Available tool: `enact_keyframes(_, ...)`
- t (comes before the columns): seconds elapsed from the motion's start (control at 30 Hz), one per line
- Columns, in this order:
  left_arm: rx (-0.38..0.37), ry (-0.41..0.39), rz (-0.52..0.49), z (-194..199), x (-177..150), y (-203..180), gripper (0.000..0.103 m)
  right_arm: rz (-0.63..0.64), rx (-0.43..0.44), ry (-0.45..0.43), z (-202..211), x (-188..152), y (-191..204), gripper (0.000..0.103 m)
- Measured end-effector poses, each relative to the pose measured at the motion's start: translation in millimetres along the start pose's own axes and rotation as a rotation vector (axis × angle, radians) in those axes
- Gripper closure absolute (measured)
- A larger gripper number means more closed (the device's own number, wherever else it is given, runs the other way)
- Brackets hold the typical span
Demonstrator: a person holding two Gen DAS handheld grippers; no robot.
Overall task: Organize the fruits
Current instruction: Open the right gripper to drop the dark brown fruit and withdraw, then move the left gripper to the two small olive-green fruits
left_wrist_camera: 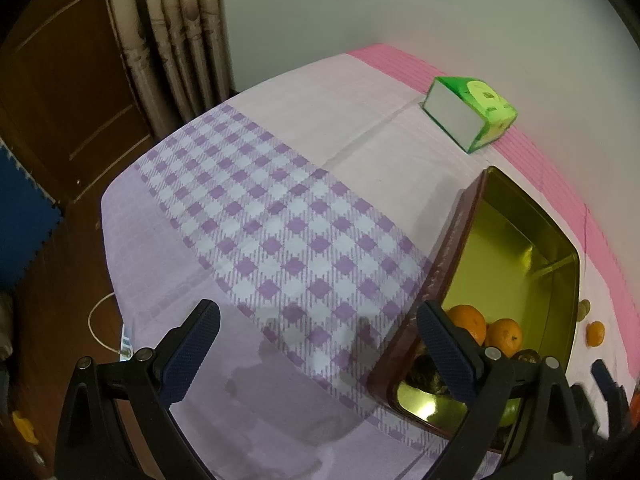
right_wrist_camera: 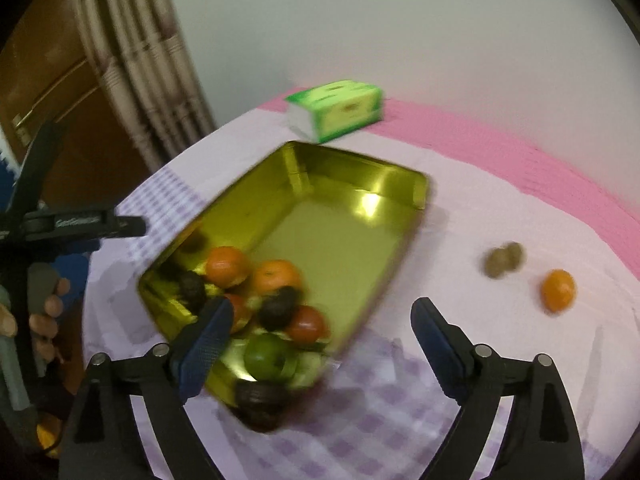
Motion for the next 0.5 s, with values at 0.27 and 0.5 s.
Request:
enact_keyframes(0.27, -0.03, -0.045, -0.112, 9.0, -3.3, -26.4, 0.006, -0.134, -0.251, 0.018, 2.6, -34.5, -109.8, 0.009)
enact_keyframes(0.5, -0.07, -0.067, -0.273, 14.1, -13.6, -66.0, 0.006, -0.218, -0.365, 0.057, 3.0, -69.8, -191.5, 0.004)
Point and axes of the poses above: each gripper's, at about its wrist camera, not at the fingertips, and z roughly against the way its jaws point, y to its left, x to its top, the point moved 5 cm from there along -z, roughly the way its jaws point, and after that the axes turned 8 degrees about -x, right-handed, at the moved point
